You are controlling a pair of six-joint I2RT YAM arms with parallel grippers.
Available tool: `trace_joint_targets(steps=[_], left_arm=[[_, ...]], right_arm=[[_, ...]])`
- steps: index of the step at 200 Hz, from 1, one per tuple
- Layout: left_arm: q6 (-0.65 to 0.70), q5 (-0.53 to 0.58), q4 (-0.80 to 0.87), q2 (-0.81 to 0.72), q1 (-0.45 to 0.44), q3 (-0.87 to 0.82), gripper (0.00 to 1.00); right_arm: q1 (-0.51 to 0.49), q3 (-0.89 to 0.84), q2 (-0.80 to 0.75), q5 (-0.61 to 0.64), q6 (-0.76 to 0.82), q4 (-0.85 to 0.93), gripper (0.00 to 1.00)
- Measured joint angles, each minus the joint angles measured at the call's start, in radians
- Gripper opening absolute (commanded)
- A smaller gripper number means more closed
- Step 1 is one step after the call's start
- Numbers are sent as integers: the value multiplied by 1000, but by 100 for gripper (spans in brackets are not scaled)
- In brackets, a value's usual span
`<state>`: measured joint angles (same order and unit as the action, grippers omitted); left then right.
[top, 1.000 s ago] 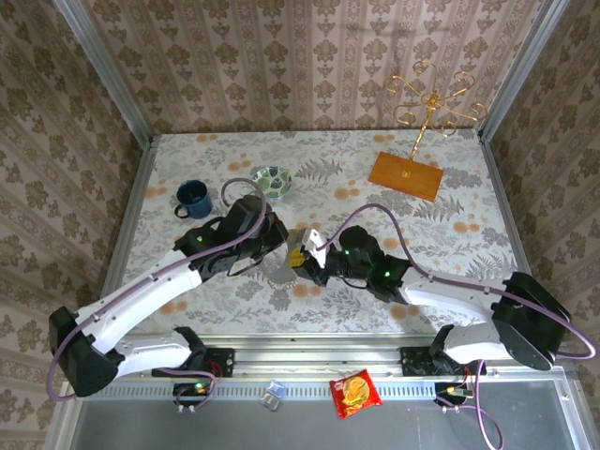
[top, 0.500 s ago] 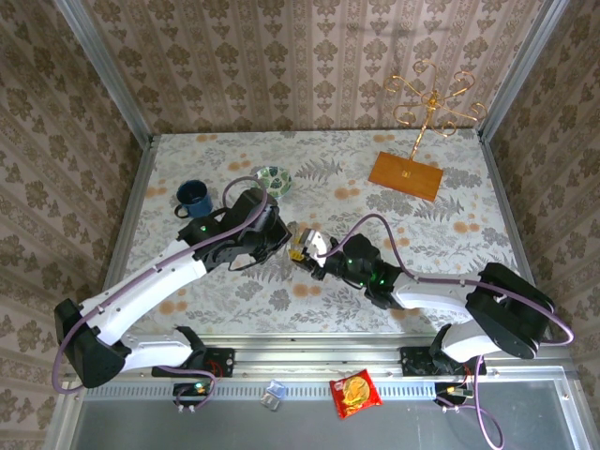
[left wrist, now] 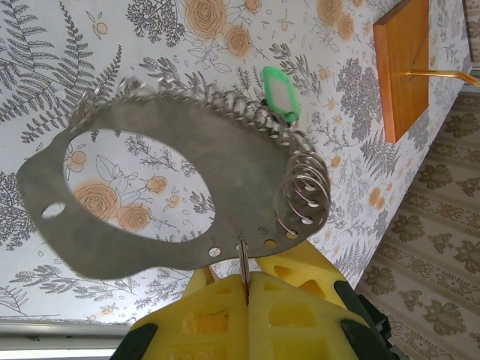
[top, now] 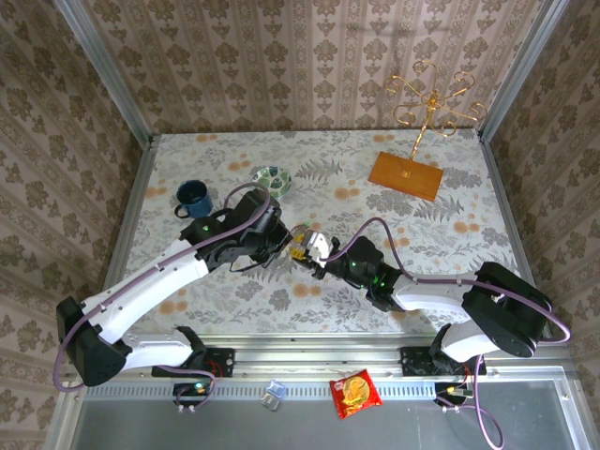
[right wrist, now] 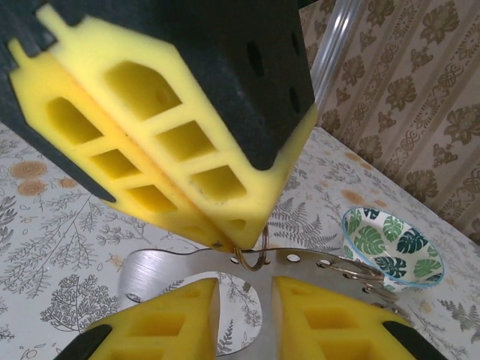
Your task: Put the keys on the keyring
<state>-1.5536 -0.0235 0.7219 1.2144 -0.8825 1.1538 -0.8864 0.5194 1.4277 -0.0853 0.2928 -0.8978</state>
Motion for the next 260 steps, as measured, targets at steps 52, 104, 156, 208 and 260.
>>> trace_joint_targets(steps=[52, 104, 156, 208, 260], left_arm=[[-27, -7, 0, 0, -1, 0, 0], [-57, -11, 0, 0, -7, 0, 0], [-90, -14, 0, 0, -21, -11, 0], [-108, -13, -2, 0, -22, -14, 0], [-129, -6, -11, 0, -26, -15, 0]], right_arm=[[0, 0, 4, 0, 1, -25, 23], [0, 0, 33, 0, 4, -44, 19], [0, 2, 45, 0, 4, -50, 19], [-2, 2, 45, 0, 18, -50, 15], [-5, 2, 45, -2, 30, -47, 1]])
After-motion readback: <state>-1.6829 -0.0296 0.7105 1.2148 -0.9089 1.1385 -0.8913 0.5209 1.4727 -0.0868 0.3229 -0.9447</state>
